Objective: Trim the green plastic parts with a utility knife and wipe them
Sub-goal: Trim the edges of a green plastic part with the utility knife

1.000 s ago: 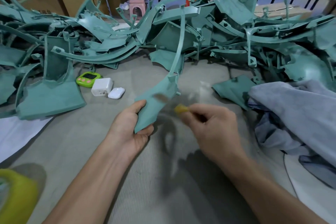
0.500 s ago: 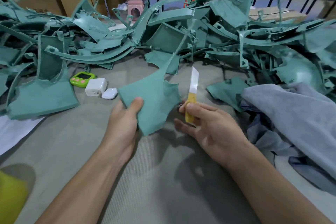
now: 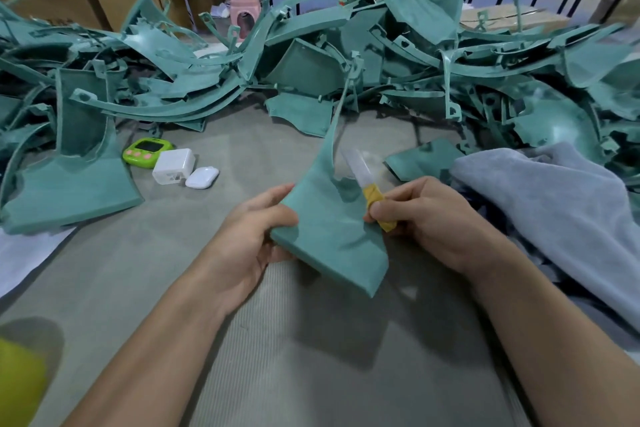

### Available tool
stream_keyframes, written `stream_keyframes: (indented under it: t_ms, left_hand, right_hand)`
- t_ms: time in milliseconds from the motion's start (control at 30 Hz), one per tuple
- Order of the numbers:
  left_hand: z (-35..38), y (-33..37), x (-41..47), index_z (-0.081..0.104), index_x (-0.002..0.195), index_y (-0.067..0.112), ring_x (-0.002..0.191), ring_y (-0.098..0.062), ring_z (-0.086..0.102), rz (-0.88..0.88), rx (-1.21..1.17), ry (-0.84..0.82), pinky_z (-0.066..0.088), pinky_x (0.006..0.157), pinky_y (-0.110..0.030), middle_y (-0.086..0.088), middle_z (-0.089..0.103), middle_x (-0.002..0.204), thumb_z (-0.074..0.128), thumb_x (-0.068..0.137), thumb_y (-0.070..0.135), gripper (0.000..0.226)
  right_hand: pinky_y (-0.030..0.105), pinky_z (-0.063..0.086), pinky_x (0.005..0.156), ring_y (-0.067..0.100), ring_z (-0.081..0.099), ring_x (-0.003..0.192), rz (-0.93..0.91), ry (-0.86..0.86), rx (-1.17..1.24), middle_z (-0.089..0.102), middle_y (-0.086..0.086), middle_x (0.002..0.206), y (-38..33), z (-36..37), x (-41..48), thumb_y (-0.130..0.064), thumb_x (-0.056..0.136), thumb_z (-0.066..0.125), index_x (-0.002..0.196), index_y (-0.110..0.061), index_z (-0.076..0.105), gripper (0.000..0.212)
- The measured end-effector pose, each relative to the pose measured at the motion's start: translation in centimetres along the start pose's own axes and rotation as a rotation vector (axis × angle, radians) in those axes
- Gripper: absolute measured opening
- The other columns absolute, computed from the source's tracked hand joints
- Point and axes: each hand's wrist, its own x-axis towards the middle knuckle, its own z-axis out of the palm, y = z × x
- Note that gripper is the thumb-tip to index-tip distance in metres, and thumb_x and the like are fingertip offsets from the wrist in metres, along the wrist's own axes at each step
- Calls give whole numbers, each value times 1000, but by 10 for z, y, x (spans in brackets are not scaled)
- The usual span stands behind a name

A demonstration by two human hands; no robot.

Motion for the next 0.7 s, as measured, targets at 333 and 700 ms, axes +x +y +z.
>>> stream_keyframes:
  t_ms: [333,700]
  left_hand:
    - [12,-8,-3,81,89,16,79,-29,77,108,114,190,61,61,-33,-17,78,94,61,97,11,23]
    - [-10,3,7,84,79,13,79,-22,78,-77,-285,362,61,56,-31,-10,79,100,63,98,24,31]
  right_hand:
    - [36,48,97,12,69,107,-242,-55,-7,78,3,102,1,14,-1,-10,80,78,79,-11,83,5]
    - [28,49,63,16,62,66,-412,20,21,72,11,70,1,29,-3,3,92,68,89,3,80,12]
